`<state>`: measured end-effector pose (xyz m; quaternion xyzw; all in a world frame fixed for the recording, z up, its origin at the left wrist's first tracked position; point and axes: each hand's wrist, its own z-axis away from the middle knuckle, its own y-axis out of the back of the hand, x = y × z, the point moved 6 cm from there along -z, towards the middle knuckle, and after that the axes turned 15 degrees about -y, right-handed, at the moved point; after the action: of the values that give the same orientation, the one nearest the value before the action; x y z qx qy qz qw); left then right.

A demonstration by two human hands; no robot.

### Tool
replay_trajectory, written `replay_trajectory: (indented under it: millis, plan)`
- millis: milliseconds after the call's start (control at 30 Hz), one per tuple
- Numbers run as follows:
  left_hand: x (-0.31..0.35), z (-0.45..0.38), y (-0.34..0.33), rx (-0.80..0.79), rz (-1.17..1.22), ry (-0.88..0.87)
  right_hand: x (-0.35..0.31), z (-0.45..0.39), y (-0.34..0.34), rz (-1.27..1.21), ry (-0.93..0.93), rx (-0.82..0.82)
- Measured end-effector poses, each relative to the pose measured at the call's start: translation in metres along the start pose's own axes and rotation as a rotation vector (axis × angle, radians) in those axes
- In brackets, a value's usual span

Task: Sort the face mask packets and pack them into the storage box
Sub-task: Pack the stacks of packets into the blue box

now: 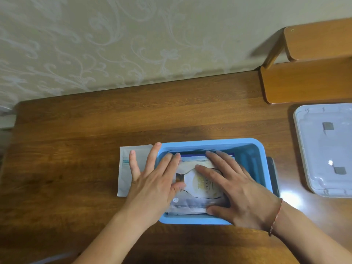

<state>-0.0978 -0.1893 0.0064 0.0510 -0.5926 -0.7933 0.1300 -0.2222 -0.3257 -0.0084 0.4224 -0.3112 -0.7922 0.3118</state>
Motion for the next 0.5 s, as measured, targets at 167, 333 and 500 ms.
replay_trajectory:
  millis: [167, 333, 500]
  plan:
    - [-0.0062, -0.0011, -0.0008, 0.007, -0.016, -0.051, -0.0020, -0.0009, 0.0002, -0.001, -0.019, -0.011]
    - [-0.0055, 0.0005, -0.0049, 0.037, -0.005, -0.074, -0.0049, -0.0027, -0.0009, -0.011, -0.054, -0.001]
    - [-0.0070, 0.0033, -0.0001, 0.170, 0.105, -0.067, -0.0035, 0.0002, -0.0004, 0.003, -0.076, 0.031]
